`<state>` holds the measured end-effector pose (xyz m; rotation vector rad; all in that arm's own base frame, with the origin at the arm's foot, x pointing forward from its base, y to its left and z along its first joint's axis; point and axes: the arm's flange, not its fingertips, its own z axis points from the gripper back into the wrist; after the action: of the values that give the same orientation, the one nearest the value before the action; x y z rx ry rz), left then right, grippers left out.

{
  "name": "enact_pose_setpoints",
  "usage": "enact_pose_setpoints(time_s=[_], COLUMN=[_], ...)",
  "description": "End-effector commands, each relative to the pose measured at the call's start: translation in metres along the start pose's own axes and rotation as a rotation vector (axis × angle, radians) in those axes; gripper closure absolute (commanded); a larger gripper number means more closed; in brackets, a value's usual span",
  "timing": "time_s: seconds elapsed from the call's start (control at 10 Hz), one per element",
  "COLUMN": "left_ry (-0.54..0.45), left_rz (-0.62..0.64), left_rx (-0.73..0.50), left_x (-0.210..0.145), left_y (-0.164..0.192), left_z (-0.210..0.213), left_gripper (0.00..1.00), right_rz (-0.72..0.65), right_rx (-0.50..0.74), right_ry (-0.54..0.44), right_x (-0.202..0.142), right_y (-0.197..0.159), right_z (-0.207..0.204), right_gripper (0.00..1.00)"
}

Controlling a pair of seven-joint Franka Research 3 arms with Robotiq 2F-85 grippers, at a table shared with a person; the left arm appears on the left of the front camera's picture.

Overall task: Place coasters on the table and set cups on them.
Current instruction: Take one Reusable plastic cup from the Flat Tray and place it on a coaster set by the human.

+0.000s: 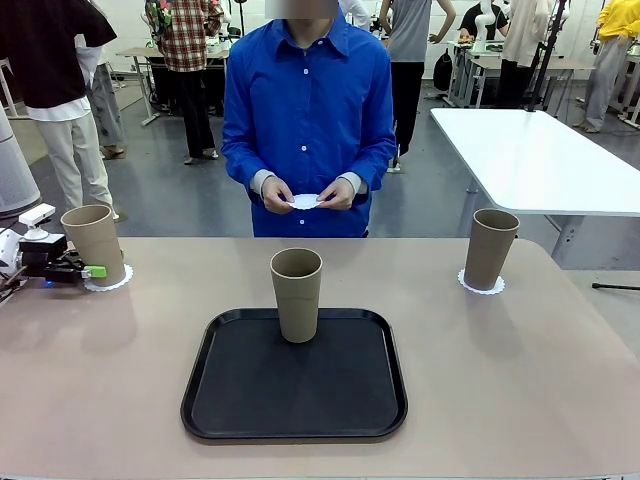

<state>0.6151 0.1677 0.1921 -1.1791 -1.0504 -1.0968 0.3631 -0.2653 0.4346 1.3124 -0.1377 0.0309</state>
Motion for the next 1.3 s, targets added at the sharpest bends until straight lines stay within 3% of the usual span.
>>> enact_pose_setpoints(time_s=[0.0, 1.2], left_ry=[0.021, 0.078], left_rz=[0.008, 0.077], left_rx=[-0.030, -0.105], left_x=[0.003, 0.008], left_y=[0.006, 0.005], left_z=[0.009, 0.040], left_gripper=[0.00, 0.00], right_rz=[-0.011, -0.011], right_rx=[-0.004, -0.004], right_ry=[-0.001, -0.001], right_x=[0.001, 0.001], right_y=[0.001, 0.001], right_z=[0.000, 0.000], right_gripper=[0.00, 0.00])
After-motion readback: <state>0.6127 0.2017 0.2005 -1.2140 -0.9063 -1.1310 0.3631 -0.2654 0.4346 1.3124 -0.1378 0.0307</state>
